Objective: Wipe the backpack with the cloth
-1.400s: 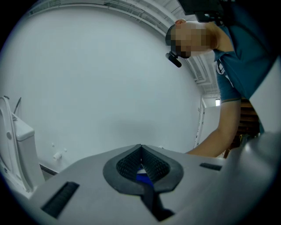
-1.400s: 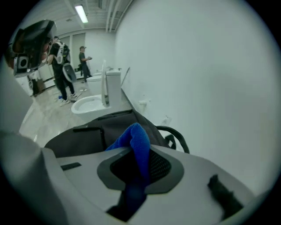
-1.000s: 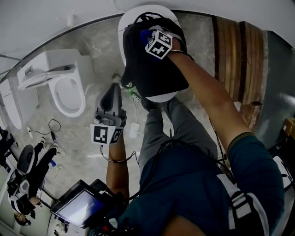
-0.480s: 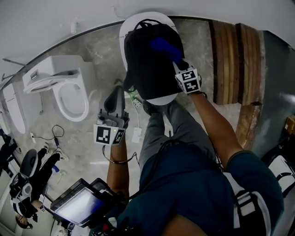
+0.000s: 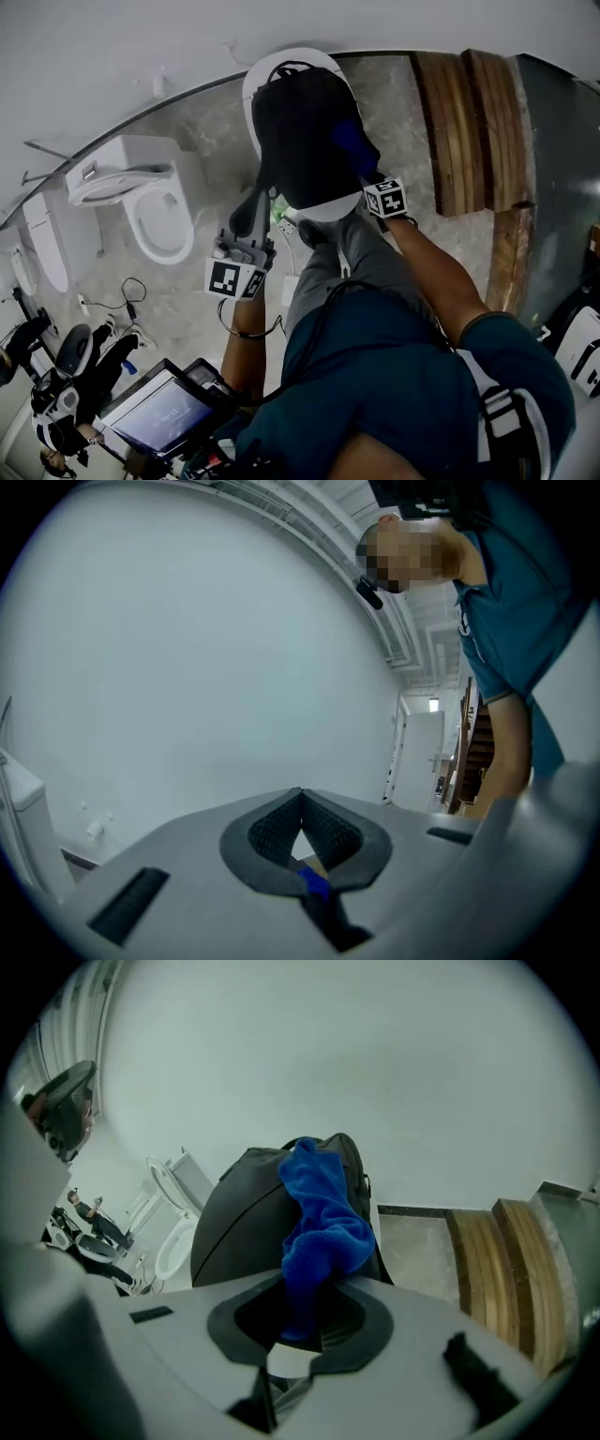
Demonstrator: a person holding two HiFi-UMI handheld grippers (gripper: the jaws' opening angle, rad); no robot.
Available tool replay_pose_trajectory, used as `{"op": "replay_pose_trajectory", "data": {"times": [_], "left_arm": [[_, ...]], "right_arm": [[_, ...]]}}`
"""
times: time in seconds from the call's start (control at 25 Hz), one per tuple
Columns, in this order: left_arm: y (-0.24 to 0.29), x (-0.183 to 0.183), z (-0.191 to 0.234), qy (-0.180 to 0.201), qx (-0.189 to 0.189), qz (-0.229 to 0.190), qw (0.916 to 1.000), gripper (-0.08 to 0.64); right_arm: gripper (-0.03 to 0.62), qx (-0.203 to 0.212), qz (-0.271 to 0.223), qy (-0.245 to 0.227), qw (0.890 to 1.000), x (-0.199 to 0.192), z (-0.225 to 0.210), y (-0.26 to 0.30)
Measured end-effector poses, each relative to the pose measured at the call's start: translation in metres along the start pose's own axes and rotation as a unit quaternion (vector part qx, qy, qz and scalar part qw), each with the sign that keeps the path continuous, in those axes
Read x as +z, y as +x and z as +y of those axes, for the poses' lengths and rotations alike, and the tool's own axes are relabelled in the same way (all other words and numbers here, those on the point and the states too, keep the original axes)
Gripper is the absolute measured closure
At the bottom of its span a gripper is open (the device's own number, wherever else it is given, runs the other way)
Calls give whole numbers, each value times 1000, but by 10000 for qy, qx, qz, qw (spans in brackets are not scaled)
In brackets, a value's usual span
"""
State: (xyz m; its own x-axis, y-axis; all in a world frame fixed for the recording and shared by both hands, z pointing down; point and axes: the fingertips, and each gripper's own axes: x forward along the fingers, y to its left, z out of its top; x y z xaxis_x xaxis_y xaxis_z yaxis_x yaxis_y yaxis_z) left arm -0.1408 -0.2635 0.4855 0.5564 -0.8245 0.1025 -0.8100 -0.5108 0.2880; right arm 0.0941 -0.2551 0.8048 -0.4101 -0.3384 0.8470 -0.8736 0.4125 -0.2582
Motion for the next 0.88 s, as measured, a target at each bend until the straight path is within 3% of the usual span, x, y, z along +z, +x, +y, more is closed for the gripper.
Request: {"op": "replay_pose_trajectory", "data": {"times": [0.2,0.4,0.6,0.88], "left_arm": [[-17,19,-20,159,-104,-78,9998,555],[-32,41,-38,351,-164,-255,9989,557],[-45,65,-53,433,-219,-440,9979,555],[-69,110,-76,587,-352,-735,9949,557]], "right_arm": [[541,85,-844,-174,9962,36,15,-52],[541,155,-1995,-581,9781,88,45,-130],[541,117,-3048,-922,9479,134,79,-214],[541,-5,-4346,-1473,8885,178,130,-330]]}}
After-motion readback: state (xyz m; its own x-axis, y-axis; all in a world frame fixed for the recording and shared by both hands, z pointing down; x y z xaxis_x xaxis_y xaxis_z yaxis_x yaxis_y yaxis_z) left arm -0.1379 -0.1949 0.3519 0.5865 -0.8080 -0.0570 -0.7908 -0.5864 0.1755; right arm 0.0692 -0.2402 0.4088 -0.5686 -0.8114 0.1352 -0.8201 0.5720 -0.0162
